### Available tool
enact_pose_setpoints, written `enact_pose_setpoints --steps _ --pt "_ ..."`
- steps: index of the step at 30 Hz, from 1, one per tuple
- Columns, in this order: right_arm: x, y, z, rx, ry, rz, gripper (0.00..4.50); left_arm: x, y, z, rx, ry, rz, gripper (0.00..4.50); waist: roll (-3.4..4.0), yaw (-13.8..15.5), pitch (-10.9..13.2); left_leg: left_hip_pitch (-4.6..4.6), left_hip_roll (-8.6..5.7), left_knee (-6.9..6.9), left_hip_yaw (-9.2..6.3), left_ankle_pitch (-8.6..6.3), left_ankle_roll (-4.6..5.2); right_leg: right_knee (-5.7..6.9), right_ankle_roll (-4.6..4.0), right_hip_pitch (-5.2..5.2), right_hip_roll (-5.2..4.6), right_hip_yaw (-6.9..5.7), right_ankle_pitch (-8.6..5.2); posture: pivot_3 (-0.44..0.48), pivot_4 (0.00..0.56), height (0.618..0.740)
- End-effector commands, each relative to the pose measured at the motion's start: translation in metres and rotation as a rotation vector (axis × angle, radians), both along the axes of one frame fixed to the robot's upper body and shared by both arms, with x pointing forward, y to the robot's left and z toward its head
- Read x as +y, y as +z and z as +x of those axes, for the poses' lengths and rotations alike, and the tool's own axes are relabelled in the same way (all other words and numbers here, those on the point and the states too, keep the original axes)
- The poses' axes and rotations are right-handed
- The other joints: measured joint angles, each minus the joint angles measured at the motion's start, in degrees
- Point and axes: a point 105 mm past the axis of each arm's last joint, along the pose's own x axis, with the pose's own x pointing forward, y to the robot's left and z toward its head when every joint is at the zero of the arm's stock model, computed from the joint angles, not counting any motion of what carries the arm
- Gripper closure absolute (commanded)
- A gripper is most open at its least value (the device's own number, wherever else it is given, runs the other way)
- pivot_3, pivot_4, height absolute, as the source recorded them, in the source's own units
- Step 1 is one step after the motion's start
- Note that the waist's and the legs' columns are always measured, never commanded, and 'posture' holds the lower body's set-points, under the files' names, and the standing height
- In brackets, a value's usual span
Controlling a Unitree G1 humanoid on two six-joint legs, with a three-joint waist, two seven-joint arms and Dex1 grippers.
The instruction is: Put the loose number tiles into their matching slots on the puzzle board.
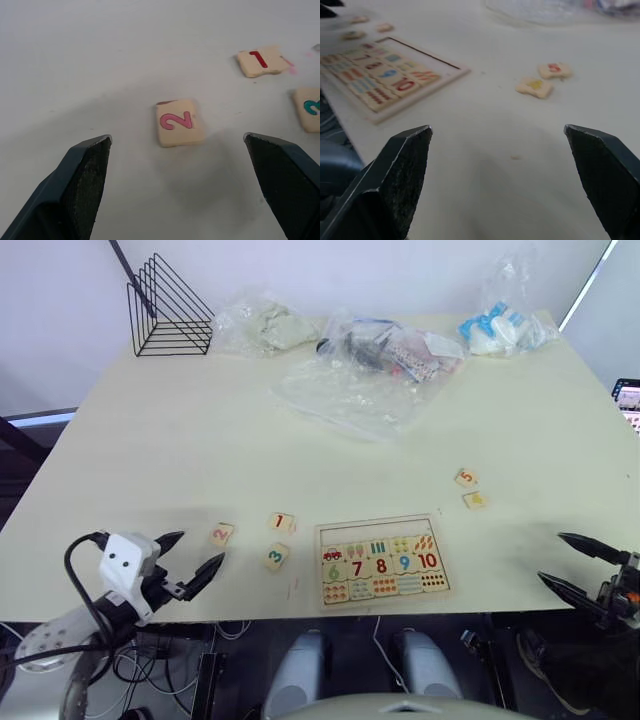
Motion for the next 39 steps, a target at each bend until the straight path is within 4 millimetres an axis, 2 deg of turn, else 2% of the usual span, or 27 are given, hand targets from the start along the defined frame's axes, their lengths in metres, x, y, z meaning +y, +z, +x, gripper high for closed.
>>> enact_pose_setpoints --steps 1,6,10,15,32,39 --pt "0.014 0.016 -0.005 -0.044 0.110 0.001 0.08 -0.011 0.007 0.000 -0.045 0.036 0.006 0.00 0.00 0.01 0.00 0.02 0.01 0.00 0.02 0.00 0.00 0.01 0.01 0.00 0.01 0.03 0.01 0.000 0.150 0.740" --pt "0.021 0.022 -0.004 -0.050 0.152 0.004 0.08 -0.018 0.006 0.007 -0.074 0.104 -0.022 0.00 -0.02 0.05 -0.01 0.06 0.02 0.03 0.12 0.01 0.00 0.04 0.03 0.00 0.06 0.12 0.04 0.000 0.150 0.740" --pt "0.022 0.026 -0.002 -0.055 0.162 0.007 0.08 -0.026 0.012 0.012 -0.097 0.059 -0.018 0.00 -0.03 0.12 -0.01 0.05 0.01 0.04 0.14 0.01 0.00 0.03 0.04 -0.01 0.07 0.13 0.05 0.000 0.150 0.740" --pt "0.025 0.028 0.001 -0.055 0.170 0.015 0.08 -0.023 0.018 0.024 -0.090 -0.099 0.045 0.00 0.00 0.13 -0.01 0.03 0.01 0.03 0.16 0.01 0.00 0.04 0.03 -0.05 0.12 0.08 0.05 0.000 0.150 0.740" --pt "0.030 0.032 0.001 -0.079 0.171 0.024 0.08 -0.020 0.026 0.063 0.037 -0.853 0.284 0.00 0.03 0.02 0.00 0.01 0.01 0.00 0.53 0.01 0.00 0.05 0.05 -0.14 0.12 0.16 0.06 0.000 0.150 0.740" --pt "0.033 0.032 -0.001 -0.097 0.157 0.026 0.08 -0.032 0.024 0.085 0.065 -1.078 0.350 0.00 0.01 -0.05 0.01 0.00 -0.05 0.02 0.53 0.01 0.01 0.11 0.06 -0.16 0.16 0.11 0.06 0.000 0.150 0.740"
